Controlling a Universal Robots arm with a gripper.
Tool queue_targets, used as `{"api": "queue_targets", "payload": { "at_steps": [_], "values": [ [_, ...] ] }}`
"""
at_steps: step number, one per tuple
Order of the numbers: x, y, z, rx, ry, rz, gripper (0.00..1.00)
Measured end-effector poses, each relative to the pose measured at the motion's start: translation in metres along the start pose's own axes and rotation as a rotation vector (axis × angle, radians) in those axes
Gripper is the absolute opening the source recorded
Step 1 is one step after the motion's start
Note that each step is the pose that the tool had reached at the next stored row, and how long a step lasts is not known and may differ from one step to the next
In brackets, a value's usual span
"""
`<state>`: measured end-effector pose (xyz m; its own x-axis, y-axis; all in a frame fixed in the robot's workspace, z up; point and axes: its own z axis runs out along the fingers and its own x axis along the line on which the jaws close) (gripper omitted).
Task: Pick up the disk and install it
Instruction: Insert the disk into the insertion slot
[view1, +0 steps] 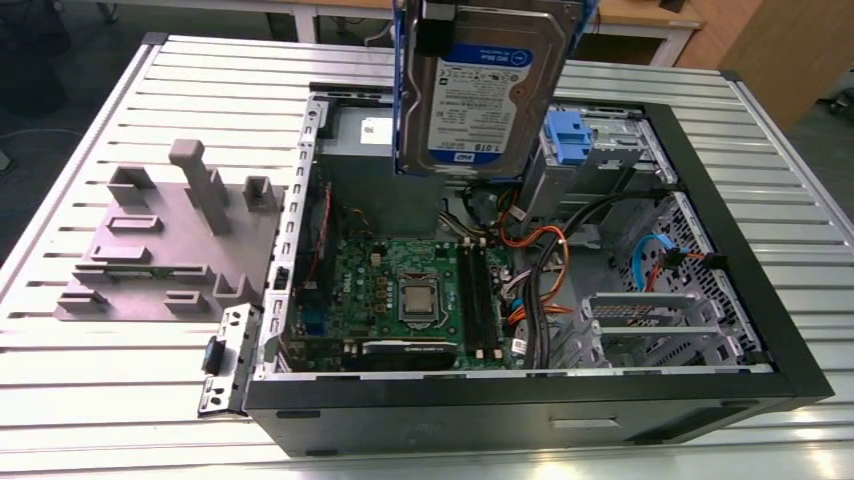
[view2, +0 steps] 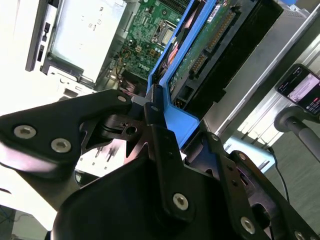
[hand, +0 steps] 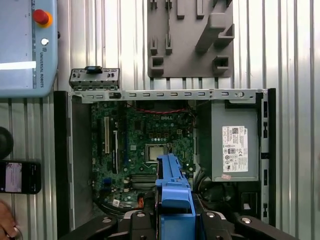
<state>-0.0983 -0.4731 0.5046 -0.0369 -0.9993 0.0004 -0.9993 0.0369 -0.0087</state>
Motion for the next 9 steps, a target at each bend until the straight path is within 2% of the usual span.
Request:
{"api": "queue_targets", "payload": {
  "at_steps": [4, 9],
  "values": [
    [0.0072, -0.0003, 0.0000, 0.0000, 0.0001, 0.000, 0.36],
    [0.0093, -0.0003, 0.0001, 0.0000, -0.0001, 0.000, 0.36]
  ]
}}
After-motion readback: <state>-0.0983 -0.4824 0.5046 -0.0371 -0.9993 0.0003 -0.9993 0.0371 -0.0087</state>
